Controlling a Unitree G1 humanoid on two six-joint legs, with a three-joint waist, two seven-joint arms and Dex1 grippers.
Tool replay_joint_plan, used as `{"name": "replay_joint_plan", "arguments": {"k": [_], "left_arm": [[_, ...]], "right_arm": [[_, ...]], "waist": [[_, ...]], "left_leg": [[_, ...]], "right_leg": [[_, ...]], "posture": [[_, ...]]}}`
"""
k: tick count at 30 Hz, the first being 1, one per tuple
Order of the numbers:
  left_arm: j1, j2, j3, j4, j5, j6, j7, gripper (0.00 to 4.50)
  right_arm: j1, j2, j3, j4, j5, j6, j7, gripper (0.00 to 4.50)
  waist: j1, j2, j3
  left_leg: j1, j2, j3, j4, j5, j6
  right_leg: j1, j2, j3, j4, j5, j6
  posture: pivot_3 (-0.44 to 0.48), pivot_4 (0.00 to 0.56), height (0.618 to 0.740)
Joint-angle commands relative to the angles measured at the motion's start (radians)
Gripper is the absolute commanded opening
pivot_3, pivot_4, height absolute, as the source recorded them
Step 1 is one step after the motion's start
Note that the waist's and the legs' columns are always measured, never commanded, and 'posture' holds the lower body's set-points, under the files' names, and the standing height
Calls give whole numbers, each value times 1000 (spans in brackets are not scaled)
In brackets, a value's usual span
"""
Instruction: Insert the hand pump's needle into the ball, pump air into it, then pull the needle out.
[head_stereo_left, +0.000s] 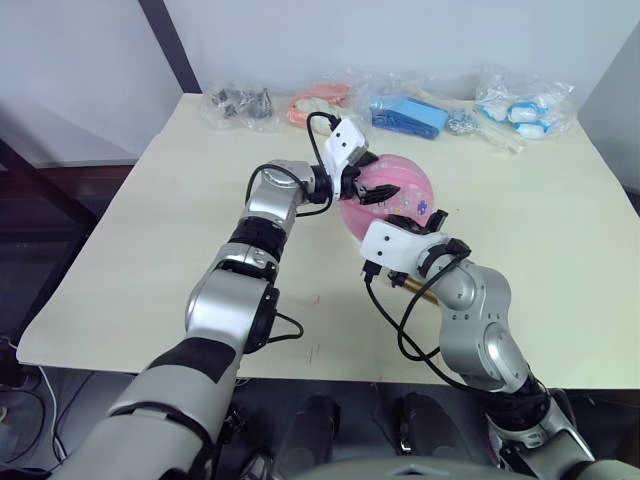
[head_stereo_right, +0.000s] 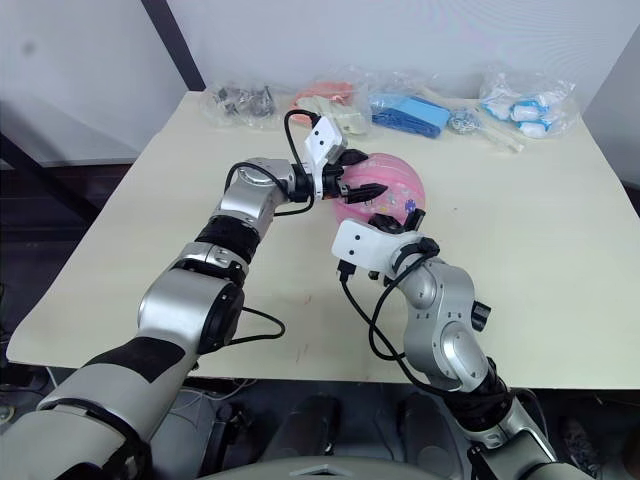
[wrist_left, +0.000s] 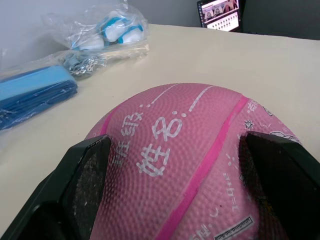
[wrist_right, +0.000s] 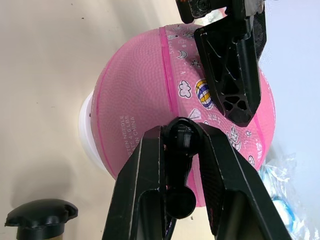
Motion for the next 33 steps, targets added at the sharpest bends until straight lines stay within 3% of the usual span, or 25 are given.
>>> {"name": "replay_joint_plan", "arguments": {"k": [1, 33], "left_arm": [[35, 14, -33, 90, 75, 27, 84, 4500], [37, 16, -51, 111, 77, -1, 103, 4500]], "right_arm": [[11, 38, 59, -141, 24, -32, 59, 365], [43, 82, 43, -181, -36, -28, 146, 365]], "waist": [[0, 0, 0], [0, 0, -1]], "left_leg": [[0, 0, 0, 0, 0, 0], [0, 0, 0, 0, 0, 0]], "right_leg": [[0, 0, 0, 0, 0, 0], [0, 0, 0, 0, 0, 0]], "posture": [[0, 150, 740], [0, 150, 740]]}}
